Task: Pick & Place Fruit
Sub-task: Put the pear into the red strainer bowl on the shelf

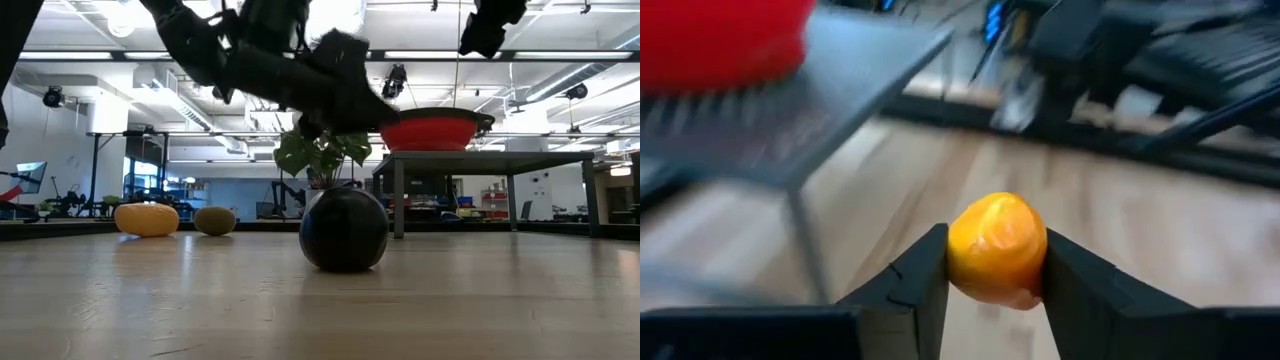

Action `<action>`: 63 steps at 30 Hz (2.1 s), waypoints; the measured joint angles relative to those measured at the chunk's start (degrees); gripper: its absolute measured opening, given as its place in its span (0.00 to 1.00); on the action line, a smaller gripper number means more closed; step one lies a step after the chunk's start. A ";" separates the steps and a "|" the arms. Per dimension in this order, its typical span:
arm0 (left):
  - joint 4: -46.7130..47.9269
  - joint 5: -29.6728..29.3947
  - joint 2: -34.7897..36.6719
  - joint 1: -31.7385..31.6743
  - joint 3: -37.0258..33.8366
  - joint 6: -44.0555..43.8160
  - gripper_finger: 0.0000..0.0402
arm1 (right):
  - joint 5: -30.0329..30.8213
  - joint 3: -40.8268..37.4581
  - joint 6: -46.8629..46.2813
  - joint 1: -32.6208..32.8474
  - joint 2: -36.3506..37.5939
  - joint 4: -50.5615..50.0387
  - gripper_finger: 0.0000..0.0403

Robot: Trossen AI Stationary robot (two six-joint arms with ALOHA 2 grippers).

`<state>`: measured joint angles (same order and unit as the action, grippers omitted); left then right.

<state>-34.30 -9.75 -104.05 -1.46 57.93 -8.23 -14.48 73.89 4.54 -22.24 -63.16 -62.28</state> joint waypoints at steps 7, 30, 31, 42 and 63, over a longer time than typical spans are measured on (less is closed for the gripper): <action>-9.13 5.20 0.30 1.89 0.00 6.93 0.35 | 0.04 -10.43 -3.98 8.21 5.79 12.03 0.15; -17.18 24.82 0.32 1.95 -0.02 -25.31 0.35 | 13.63 -22.32 10.74 29.62 4.37 39.23 0.23; -17.04 24.70 0.32 1.95 -0.02 -25.53 0.35 | 14.93 -21.76 10.75 29.60 3.55 39.02 0.26; -16.10 24.67 0.32 1.95 -0.08 -25.68 0.35 | 17.55 -14.82 10.42 29.64 -5.05 36.21 0.60; -17.68 23.99 0.24 -0.06 0.59 -26.01 0.35 | 17.73 -11.05 9.42 32.42 -6.82 31.97 0.71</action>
<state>-51.99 14.24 -103.81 -1.52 58.52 -34.24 3.25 62.84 13.97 10.17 -69.98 -30.31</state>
